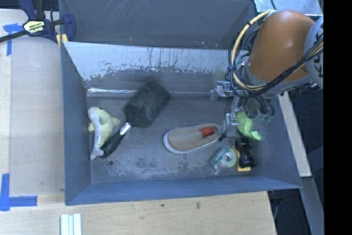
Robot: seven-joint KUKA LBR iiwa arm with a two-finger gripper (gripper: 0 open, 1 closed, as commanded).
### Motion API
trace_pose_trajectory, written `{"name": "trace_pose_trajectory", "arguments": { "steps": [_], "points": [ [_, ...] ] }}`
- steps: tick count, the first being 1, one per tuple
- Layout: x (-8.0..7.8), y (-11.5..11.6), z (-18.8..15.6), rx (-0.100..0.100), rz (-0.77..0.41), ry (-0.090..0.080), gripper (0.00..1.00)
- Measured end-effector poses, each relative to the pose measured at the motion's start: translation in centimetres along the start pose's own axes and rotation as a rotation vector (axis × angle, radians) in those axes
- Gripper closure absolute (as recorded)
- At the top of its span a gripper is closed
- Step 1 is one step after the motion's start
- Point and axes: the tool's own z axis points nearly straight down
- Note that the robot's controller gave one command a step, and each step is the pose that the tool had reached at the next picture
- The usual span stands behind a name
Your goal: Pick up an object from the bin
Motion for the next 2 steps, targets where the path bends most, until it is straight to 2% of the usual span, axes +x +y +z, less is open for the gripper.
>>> {"name": "trace_pose_trajectory", "arguments": {
  "steps": [1, 2],
  "points": [
    [-0.2, 0.0, -0.5, 0.001, -0.001, -0.009, 0.0],
    [-0.2, 1.3, 5.3, 0.001, -0.015, -0.012, 0.0]
  ]
}}
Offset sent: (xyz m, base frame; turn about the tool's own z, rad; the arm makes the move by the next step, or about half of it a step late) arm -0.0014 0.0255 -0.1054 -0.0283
